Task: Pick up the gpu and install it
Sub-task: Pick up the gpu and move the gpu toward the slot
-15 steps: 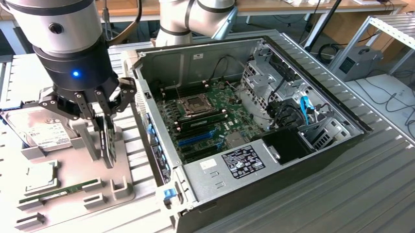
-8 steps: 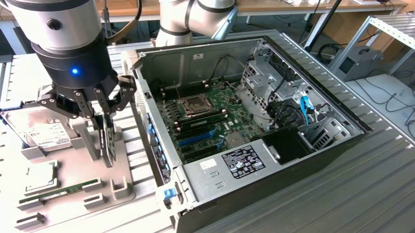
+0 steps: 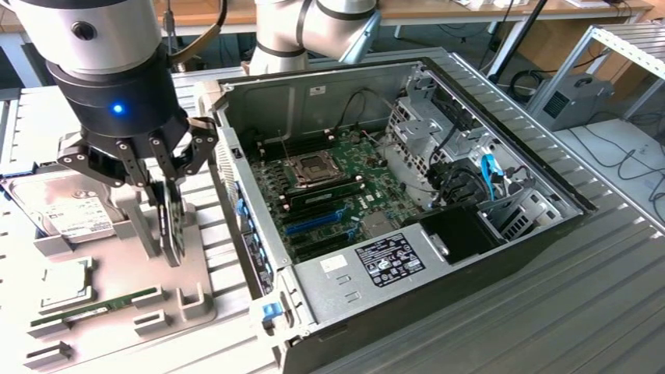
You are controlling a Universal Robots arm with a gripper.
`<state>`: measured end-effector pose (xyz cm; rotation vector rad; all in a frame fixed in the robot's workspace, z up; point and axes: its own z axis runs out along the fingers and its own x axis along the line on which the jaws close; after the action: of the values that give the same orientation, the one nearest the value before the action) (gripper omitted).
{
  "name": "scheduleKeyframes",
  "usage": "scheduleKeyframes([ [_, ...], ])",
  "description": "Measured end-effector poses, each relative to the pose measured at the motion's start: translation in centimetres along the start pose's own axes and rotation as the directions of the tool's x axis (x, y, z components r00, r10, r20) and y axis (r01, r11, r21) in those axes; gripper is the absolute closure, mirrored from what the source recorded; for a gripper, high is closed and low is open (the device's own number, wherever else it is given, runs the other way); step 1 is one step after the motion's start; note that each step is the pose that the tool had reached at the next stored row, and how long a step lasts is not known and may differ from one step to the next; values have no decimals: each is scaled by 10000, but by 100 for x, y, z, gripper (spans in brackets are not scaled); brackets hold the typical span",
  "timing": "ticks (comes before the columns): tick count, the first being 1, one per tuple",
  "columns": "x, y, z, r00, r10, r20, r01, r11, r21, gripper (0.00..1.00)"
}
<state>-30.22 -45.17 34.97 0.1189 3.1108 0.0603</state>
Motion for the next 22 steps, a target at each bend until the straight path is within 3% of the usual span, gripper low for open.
scheduleKeyframes([
  [22, -5, 8, -190, 10000, 0, 1, 0, 10000, -1, 74],
])
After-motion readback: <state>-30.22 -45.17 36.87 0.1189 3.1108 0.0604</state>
